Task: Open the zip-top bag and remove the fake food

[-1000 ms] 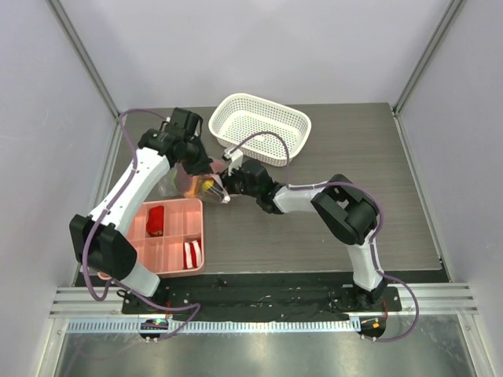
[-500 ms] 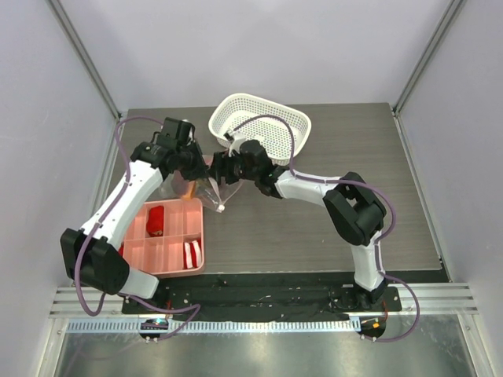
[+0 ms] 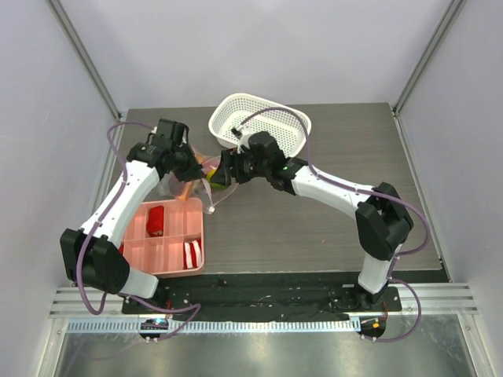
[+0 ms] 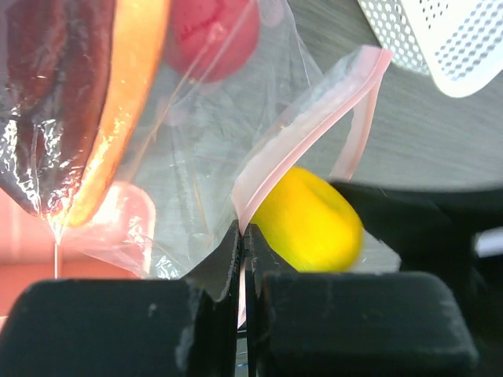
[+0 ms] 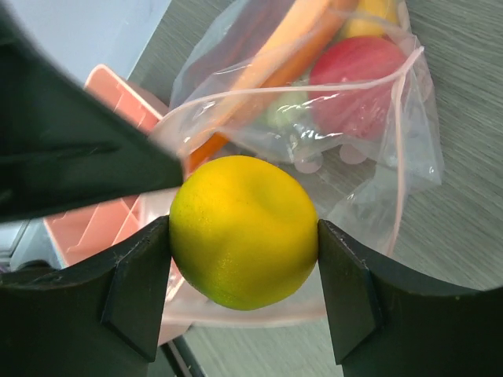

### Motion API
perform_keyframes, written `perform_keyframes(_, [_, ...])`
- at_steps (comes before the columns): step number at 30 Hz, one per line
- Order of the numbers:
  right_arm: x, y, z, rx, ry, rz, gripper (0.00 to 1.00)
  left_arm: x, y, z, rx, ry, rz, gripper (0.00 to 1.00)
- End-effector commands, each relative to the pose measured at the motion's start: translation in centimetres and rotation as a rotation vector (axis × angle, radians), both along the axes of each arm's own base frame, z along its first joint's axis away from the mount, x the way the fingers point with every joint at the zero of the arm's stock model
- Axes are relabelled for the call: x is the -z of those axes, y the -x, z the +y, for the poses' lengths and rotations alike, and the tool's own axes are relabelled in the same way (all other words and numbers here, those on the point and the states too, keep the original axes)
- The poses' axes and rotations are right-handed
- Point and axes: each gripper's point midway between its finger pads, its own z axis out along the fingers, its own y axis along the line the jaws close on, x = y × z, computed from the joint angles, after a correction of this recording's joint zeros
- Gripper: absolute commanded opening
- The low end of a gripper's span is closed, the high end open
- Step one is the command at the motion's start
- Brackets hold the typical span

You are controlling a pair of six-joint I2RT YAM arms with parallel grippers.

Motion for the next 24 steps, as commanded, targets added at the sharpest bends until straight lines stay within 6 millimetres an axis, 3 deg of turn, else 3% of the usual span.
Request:
perform_keyframes(1, [-4.5, 1.1, -1.3, -0.019, -0.025, -0.083, 0.01, -1.6, -1.4, 0.3, -0.064, 0.054, -0.059, 0.00])
perform_keyframes(5, [-7.5, 0.8, -3.5, 0.037, -0.046, -0.138, 0.01, -2.3, -1.8, 0.3, -0.063, 0.053, -0.073, 0.00])
perform_keyframes(8, [-9.5, -1.2, -5.7, 0.136, -0.028, -0.163, 0.01, -2.5, -1.7, 0.3, -0.057, 0.057, -0.076, 0.00])
perform_keyframes(9, [-10.9, -2.3, -6.7, 0.200, -0.038, -0.184, 0.01, -2.4, -1.5, 0.3, -0.055, 0.054, -0.073, 0.00])
perform_keyframes(11, [-11.8, -4.6, -9.0, 0.311, -0.030, -0.202, 0.01, -2.4, -1.3, 0.6, -0.049, 0.041, -0.078, 0.00])
perform_keyframes(14, [-11.3, -9.5, -13.4, 0.535, 0.054, -0.226, 0.01, -2.1, -0.7, 0.9, -0.039, 0.021, -0.073, 0.00])
perform_keyframes(15, [-12.8, -11.3, -14.6, 0.615, 0.062, -0.255, 0.01, -1.9, -0.3, 1.0, -0.035, 0.015, -0.061, 0.00])
perform_keyframes(16, [-10.2, -12.7, -15.0, 0.637, 0.128, -0.210, 0.01, -2.1, -0.1, 1.1, -0.033, 0.009, -0.058, 0.00])
perform_keyframes(18, [-10.8, -15.7, -16.6, 0.694, 0.139, -0.219, 0.01, -2.7, 0.2, 1.1, -0.011, 0.009, -0.072, 0.00])
perform_keyframes(19, [-9.0, -17.1, -17.2, 0.720, 0.186, -0.207, 0.01, -2.8, 0.2, 1.1, -0.007, 0.007, -0.082, 0.00])
perform_keyframes(21, [-8.2, -19.1, -18.2, 0.741, 0.233, -0.229, 0.02, -3.1, 0.1, 1.2, 0.008, 0.001, -0.099, 0.00])
perform_keyframes(22, [-5.7, -20.3, -18.3, 0.731, 0.289, -0.223, 0.02, -3.3, 0.0, 1.0, 0.014, 0.006, -0.106, 0.00])
perform_keyframes(24, [-4.7, -21.7, -18.6, 0.719, 0.303, -0.223, 0.03, -3.3, 0.0, 0.5, 0.033, 0.030, -0.106, 0.00])
